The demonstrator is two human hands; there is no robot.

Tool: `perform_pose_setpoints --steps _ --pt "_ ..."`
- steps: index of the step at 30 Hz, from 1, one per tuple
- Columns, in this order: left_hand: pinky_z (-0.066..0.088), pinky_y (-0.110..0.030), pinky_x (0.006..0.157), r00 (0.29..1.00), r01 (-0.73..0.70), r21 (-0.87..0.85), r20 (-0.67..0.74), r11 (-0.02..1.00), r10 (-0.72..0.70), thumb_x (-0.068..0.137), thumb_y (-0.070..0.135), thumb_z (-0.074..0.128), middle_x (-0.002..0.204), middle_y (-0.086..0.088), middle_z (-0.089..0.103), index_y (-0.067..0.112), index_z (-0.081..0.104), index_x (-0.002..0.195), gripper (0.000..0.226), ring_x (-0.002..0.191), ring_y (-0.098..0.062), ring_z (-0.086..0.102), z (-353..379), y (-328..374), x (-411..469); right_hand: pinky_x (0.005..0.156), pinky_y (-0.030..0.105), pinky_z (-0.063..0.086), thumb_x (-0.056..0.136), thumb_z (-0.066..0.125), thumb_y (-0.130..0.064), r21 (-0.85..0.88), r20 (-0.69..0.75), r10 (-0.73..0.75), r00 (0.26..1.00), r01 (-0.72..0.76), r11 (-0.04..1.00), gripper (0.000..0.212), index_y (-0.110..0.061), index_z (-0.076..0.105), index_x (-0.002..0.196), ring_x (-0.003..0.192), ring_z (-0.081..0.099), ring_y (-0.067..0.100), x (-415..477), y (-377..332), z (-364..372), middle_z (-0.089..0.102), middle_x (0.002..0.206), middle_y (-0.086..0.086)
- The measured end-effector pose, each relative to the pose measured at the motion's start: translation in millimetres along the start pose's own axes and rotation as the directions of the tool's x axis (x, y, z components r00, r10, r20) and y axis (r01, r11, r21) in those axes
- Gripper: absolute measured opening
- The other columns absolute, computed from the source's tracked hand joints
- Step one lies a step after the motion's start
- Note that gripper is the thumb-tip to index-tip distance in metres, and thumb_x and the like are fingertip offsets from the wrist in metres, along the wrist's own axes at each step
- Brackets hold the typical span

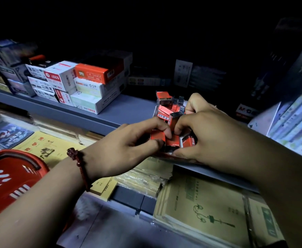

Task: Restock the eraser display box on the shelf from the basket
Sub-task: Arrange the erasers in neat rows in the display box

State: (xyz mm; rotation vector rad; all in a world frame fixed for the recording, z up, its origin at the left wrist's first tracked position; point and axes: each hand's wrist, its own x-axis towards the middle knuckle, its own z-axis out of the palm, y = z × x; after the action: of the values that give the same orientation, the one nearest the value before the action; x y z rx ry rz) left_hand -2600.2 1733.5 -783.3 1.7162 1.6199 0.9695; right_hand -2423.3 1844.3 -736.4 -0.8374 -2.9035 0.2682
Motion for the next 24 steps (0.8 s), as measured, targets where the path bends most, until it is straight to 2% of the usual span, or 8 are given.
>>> perform_pose_setpoints --steps 3,8,13,16,18,20,24 --pt "0.044 -0.04 0.057 1.0 0.005 0.007 -0.003 1.0 -0.005 0.094 0.04 0.049 0.073 -0.016 0.053 0.028 0.058 0.119 0.029 0.059 -0.024 0.042 1 -1 -1 0.076 0.04 0.05 0.076 0.084 -0.048 0.007 -0.044 -0.006 0.999 0.006 1.0 0.032 -0.025 0.07 0.093 0.087 0.043 0.012 0 0 2 0.033 0.099 -0.005" --pt "0.041 -0.034 0.057 1.0 0.006 0.015 -0.018 1.0 -0.006 0.101 0.029 0.05 0.068 -0.007 0.053 0.028 0.059 0.115 0.017 0.057 -0.013 0.041 2 -1 -2 0.067 0.038 0.048 0.078 0.081 -0.048 0.02 -0.126 -0.077 0.989 0.081 0.997 0.027 -0.022 0.074 0.085 0.079 0.043 0.009 -3 5 7 0.035 0.094 -0.005" --pt "0.04 -0.022 0.057 0.999 0.014 -0.023 -0.047 1.0 -0.015 0.102 0.018 0.051 0.062 0.013 0.055 0.026 0.061 0.113 0.017 0.055 -0.006 0.044 3 1 -1 0.061 0.038 0.048 0.084 0.064 -0.05 0.002 -0.182 -0.163 0.97 0.166 0.986 0.034 -0.018 0.073 0.078 0.074 0.048 0.013 -3 12 9 0.036 0.092 -0.007" --pt "0.035 -0.038 0.053 0.996 0.05 -0.161 -0.059 0.986 -0.061 0.103 0.013 0.053 0.058 0.005 0.046 0.028 0.059 0.119 0.022 0.054 -0.02 0.04 3 -1 0 0.059 0.04 0.047 0.091 0.06 -0.038 0.109 -0.322 -0.153 0.934 0.197 0.974 0.031 -0.013 0.072 0.075 0.071 0.051 0.017 -5 17 14 0.041 0.089 -0.005" --pt "0.035 -0.046 0.05 0.996 0.058 -0.197 -0.05 0.979 -0.069 0.104 0.012 0.054 0.06 -0.004 0.043 0.029 0.059 0.121 0.025 0.055 -0.023 0.038 3 -2 -1 0.062 0.041 0.047 0.097 0.058 -0.032 0.201 -0.344 -0.113 0.932 0.191 0.961 0.033 -0.013 0.069 0.073 0.071 0.052 0.016 -5 20 16 0.043 0.09 -0.004" --pt "0.035 -0.047 0.051 0.997 0.055 -0.217 -0.041 0.975 -0.065 0.104 0.012 0.054 0.062 -0.007 0.044 0.029 0.06 0.121 0.025 0.056 -0.025 0.039 3 -1 0 0.065 0.045 0.047 0.101 0.053 -0.032 0.211 -0.307 -0.104 0.946 0.174 0.962 0.038 -0.012 0.064 0.071 0.073 0.052 0.017 -5 21 18 0.043 0.092 -0.003" --pt "0.038 -0.04 0.054 0.998 0.046 -0.244 -0.037 0.969 -0.057 0.099 0.023 0.056 0.06 0.004 0.05 0.031 0.06 0.118 0.022 0.057 -0.023 0.041 2 -3 1 0.069 0.045 0.044 0.105 0.046 -0.029 0.231 -0.273 -0.096 0.957 0.162 0.959 0.044 -0.013 0.048 0.064 0.075 0.051 0.018 -4 20 16 0.042 0.091 -0.001"
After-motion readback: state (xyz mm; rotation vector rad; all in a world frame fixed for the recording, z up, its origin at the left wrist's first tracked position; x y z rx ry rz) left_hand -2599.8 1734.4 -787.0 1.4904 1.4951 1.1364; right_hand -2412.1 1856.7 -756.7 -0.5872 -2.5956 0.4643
